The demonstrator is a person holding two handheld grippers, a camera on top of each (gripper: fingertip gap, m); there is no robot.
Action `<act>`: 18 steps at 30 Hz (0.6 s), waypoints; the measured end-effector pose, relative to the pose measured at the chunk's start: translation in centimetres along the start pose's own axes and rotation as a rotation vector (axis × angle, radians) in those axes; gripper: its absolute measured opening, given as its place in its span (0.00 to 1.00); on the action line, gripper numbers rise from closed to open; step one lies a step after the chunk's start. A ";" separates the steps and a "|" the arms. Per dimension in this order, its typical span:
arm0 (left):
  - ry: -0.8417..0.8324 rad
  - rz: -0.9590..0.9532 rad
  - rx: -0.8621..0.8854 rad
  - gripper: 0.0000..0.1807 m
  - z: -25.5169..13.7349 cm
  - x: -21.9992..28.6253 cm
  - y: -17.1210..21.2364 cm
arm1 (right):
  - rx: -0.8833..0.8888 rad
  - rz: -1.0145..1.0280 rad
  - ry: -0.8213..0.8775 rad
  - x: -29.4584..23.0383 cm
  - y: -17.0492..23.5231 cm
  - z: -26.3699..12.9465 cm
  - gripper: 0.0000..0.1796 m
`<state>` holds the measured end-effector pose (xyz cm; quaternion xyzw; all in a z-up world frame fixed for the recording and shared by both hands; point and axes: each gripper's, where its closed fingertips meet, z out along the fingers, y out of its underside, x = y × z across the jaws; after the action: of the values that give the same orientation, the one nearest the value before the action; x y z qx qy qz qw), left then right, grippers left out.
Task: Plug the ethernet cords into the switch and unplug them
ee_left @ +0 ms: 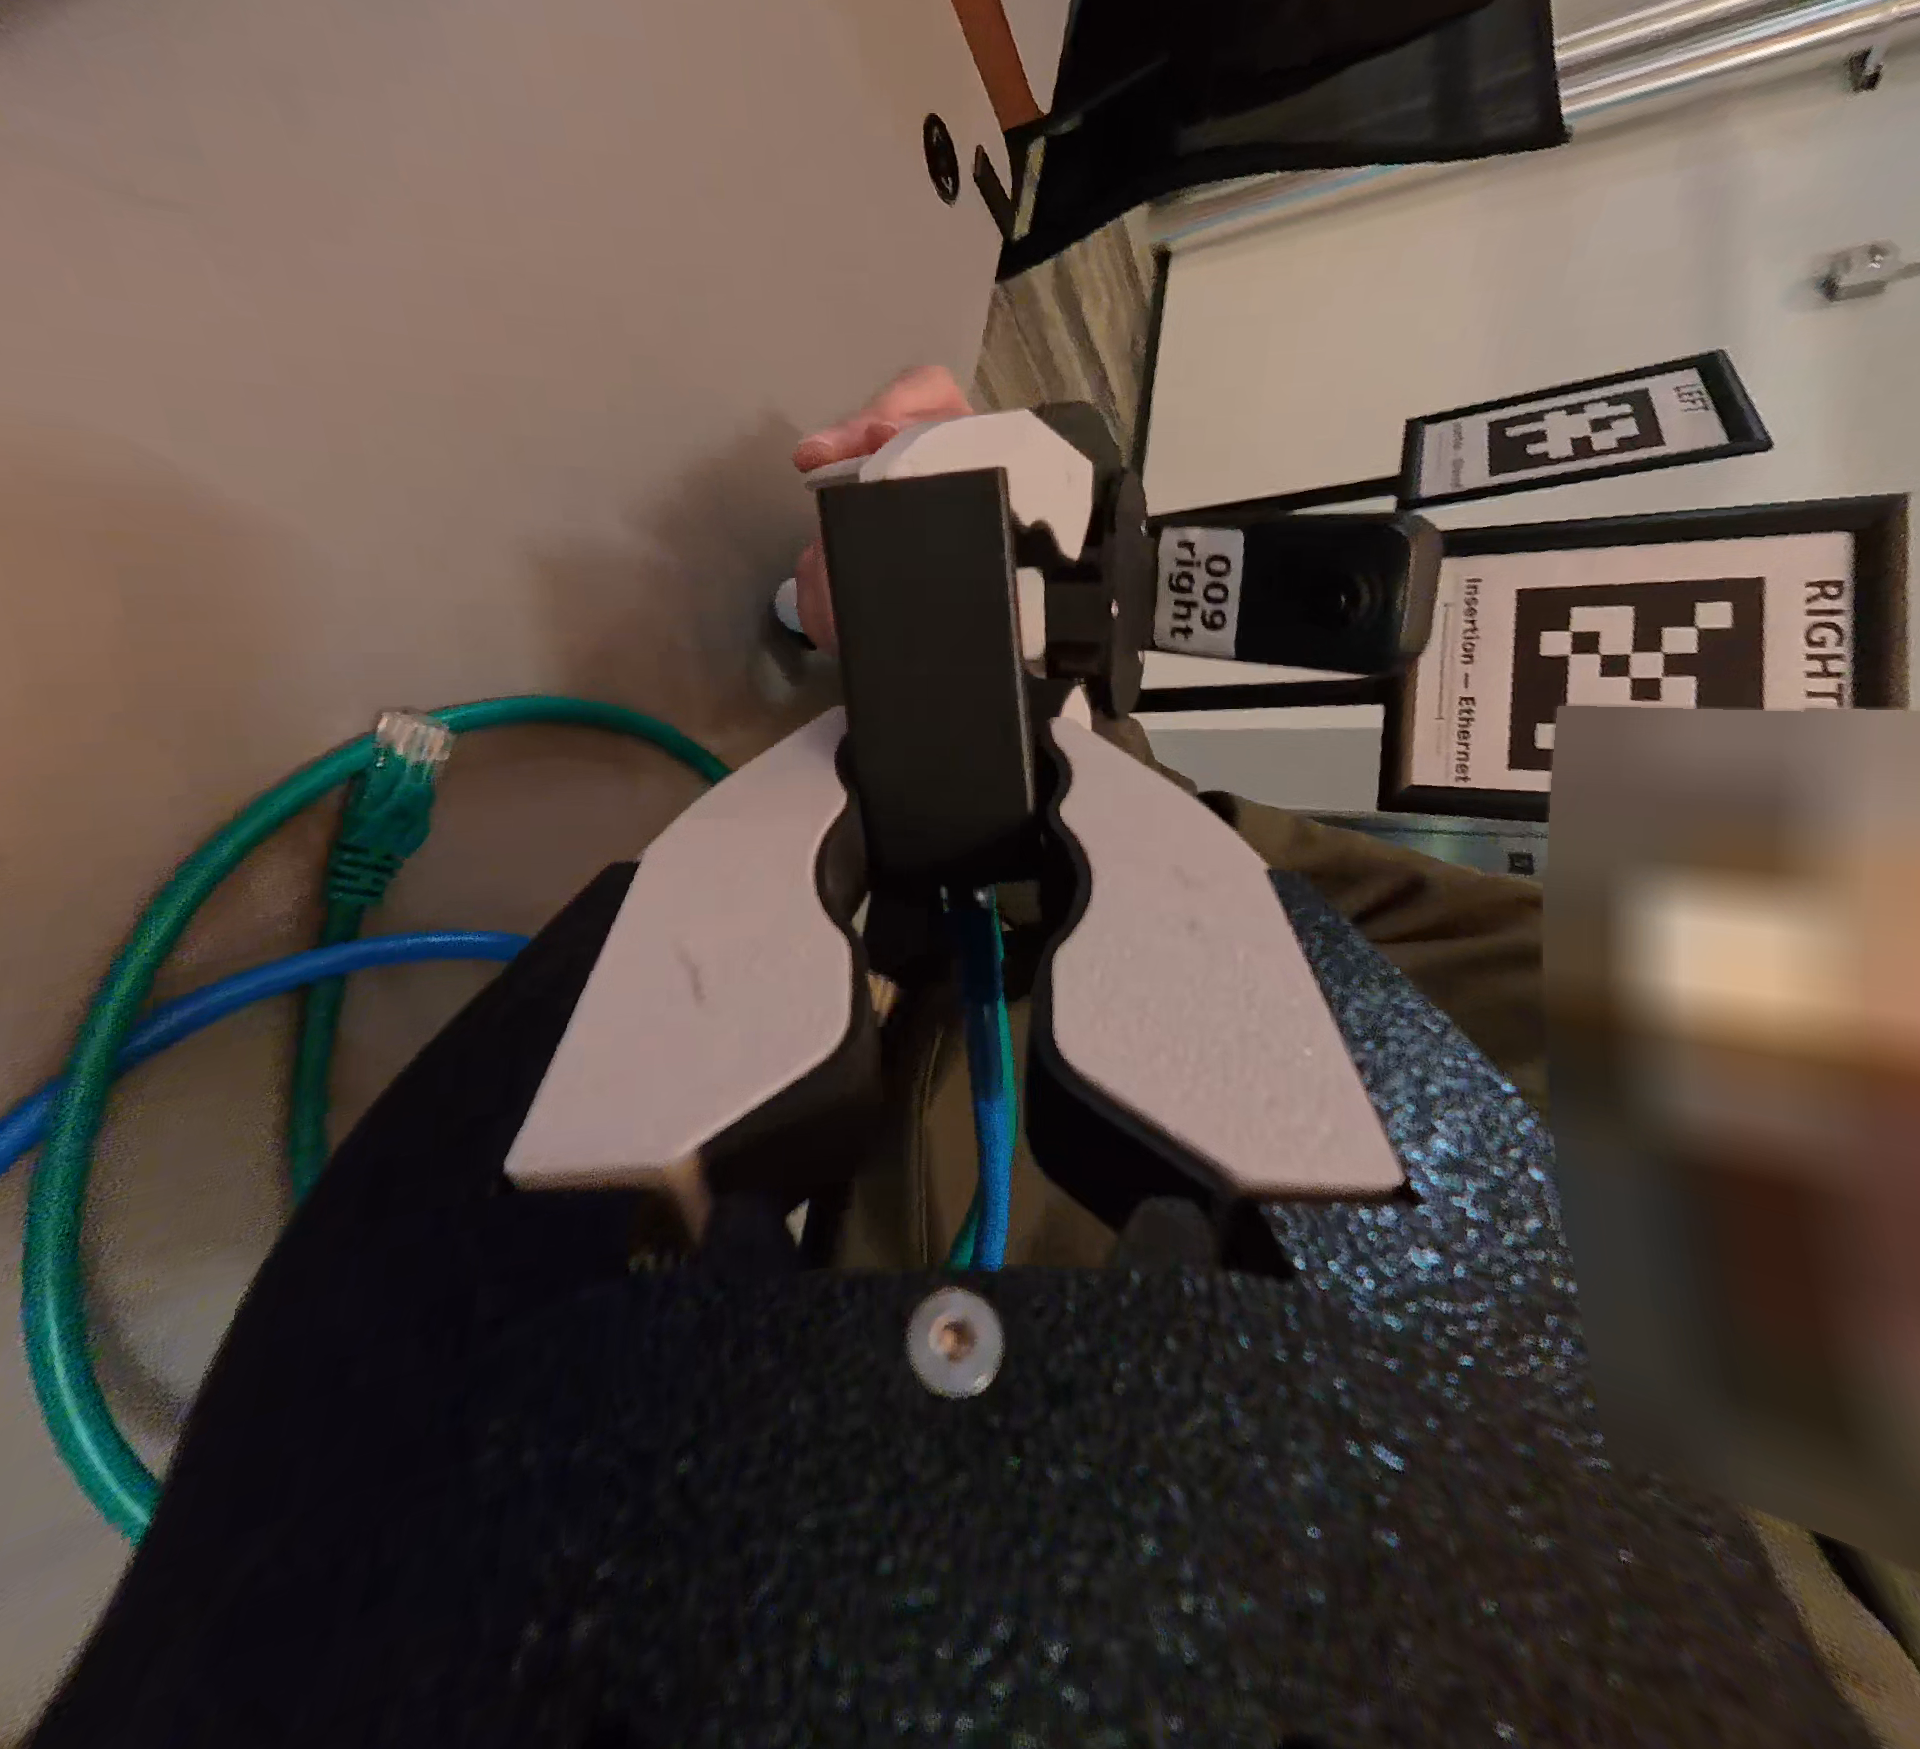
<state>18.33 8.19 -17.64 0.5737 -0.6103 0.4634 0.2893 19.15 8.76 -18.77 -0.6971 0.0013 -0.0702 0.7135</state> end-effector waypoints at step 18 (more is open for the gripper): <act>-0.068 0.036 0.074 0.16 -0.2 -0.6 -1.2 | -0.055 0.015 0.049 0.7 0.7 0.5 0.38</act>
<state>19.59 8.75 -17.78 0.5883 -0.6125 0.4708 0.2388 19.98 9.21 -19.36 -0.7146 0.0258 -0.0816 0.6943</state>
